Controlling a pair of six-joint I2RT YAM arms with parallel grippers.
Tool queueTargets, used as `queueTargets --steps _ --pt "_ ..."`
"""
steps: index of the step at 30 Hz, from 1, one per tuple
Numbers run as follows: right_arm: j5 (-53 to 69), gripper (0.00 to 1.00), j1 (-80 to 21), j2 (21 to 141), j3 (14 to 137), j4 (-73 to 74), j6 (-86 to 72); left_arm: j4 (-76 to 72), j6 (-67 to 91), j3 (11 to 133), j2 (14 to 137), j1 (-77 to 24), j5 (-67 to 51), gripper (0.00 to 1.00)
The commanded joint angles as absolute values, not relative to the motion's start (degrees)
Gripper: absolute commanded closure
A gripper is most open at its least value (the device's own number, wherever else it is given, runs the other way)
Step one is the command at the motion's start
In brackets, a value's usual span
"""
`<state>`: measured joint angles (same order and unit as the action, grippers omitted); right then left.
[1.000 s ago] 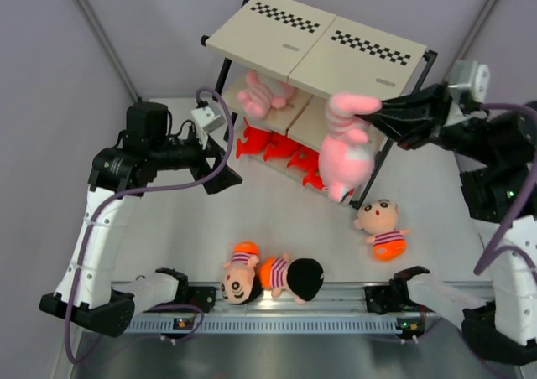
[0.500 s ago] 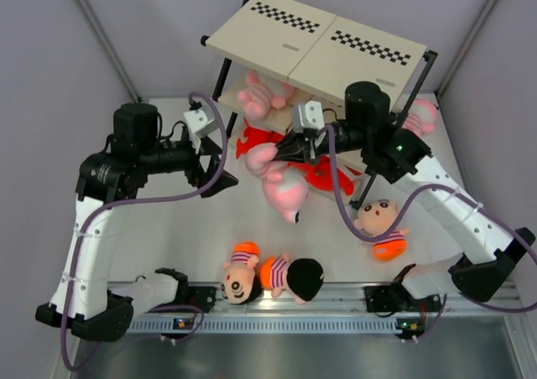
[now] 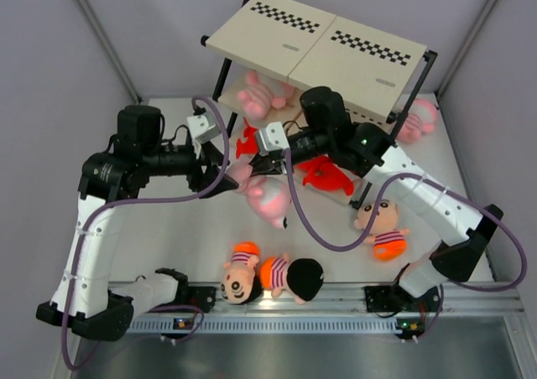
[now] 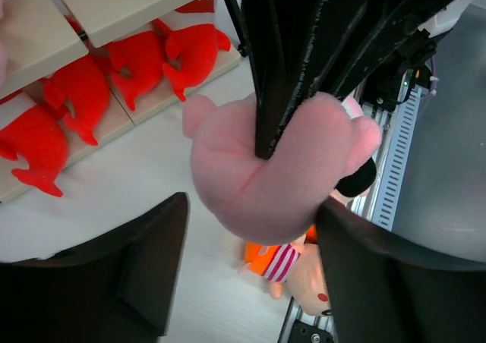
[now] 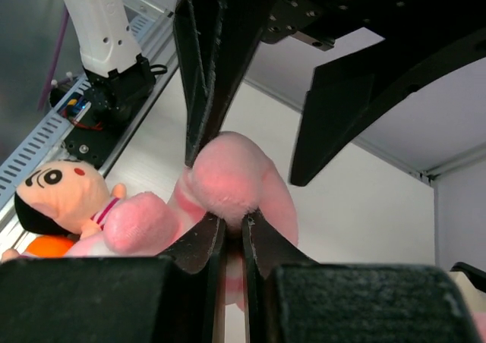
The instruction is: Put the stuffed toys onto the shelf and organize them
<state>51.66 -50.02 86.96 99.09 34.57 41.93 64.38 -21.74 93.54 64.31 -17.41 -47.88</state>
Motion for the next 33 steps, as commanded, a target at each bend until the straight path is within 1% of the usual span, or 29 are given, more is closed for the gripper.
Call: queueTargets --steps 1,2,3,5,6,7,8,9,10,11,12,13,14,15,17,18,21,24,25,28,29,31,33 --pt "53.2 0.96 -51.9 87.6 103.4 35.2 44.6 64.2 -23.3 92.5 65.0 -17.3 -51.0 0.34" --pt "53.2 0.96 -51.9 87.7 103.5 35.1 44.6 64.2 -23.5 92.2 65.2 -17.3 -51.2 0.41" --pt "53.0 0.95 -51.9 87.6 103.4 34.5 44.3 64.2 -23.6 91.9 65.3 -17.3 -51.4 0.51" --pt "52.4 0.93 -52.0 86.9 102.7 32.6 42.9 64.2 -24.2 91.1 65.0 -17.3 -51.9 0.97" --pt "51.8 0.86 -51.9 86.6 101.5 31.3 41.7 64.2 -23.8 90.8 65.1 -17.3 -51.2 1.00" --pt "49.6 0.78 -51.9 85.7 100.8 28.0 38.0 64.2 -23.8 90.8 65.0 -17.3 -49.7 1.00" --pt "47.9 0.67 -51.9 85.0 99.9 25.5 35.1 64.2 -23.4 91.0 65.1 -17.3 -48.3 1.00" --pt "45.6 0.48 -51.9 84.2 97.3 22.8 31.6 63.8 -22.5 91.2 65.1 -17.3 -46.9 1.00" --pt "38.6 0.41 -52.0 82.3 95.9 19.3 23.4 61.1 -21.0 91.1 65.0 -17.3 -42.2 1.00" --pt "34.7 0.37 -52.2 81.5 94.6 14.9 19.6 59.6 -17.7 90.9 64.3 -17.3 -39.8 1.00" --pt "27.8 0.26 -52.6 80.6 92.8 13.9 16.3 58.0 -16.4 90.0 63.7 -17.3 -37.3 1.00" --pt "24.6 0.19 -53.1 79.3 92.2 13.7 11.0 56.5 -15.0 89.5 63.3 -17.3 -34.2 1.00" --pt "21.5 0.14 -53.5 78.7 91.7 14.5 8.8 54.0 -12.4 89.1 62.5 -17.3 -28.8 1.00" --pt "15.4 0.10 -55.0 78.1 90.9 15.0 6.8 53.3 -11.2 89.1 62.5 -17.3 -25.7 1.00" --pt "10.7 0.10 -56.8 76.3 89.7 15.9 2.4 52.0 -8.4 89.4 62.4 -17.3 -20.5 1.00" --pt "5.9 0.10 -58.7 75.7 88.1 15.8 1.2 51.9 -7.6 89.2 62.4 -17.3 -20.0 1.00" --pt "-1.8 0.14 -61.5 74.4 85.7 15.4 -8.1 51.7 -4.4 88.7 62.9 -17.3 -19.6 1.00" --pt "-4.6 0.18 -63.5 75.6 85.6 15.3 -11.0 51.2 -2.5 87.7 62.6 -17.3 -19.3 1.00" --pt "-5.2 0.18 -64.2 76.8 86.1 15.1 -10.2 51.2 -2.5 87.7 62.4 -17.3 -19.6 1.00" --pt "-6.2 0.18 -65.8 80.5 91.2 17.0 -11.2 51.2 -4.7 87.7 61.2 -17.3 -21.1 1.00" --pt "-6.8 0.18 -65.8 81.6 94.7 17.8 -11.9 51.2 -5.3 87.6 60.4 -17.3 -21.6 1.00" --pt "-8.6 0.20 -65.7 84.4 97.9 20.1 -13.0 51.2 -6.3 87.3 59.8 -17.3 -22.1 1.00" --pt "-8.0 0.21 -64.5 85.8 100.7 20.6 -16.0 51.2 -6.9 86.7 59.0 -17.3 -22.5 1.00"
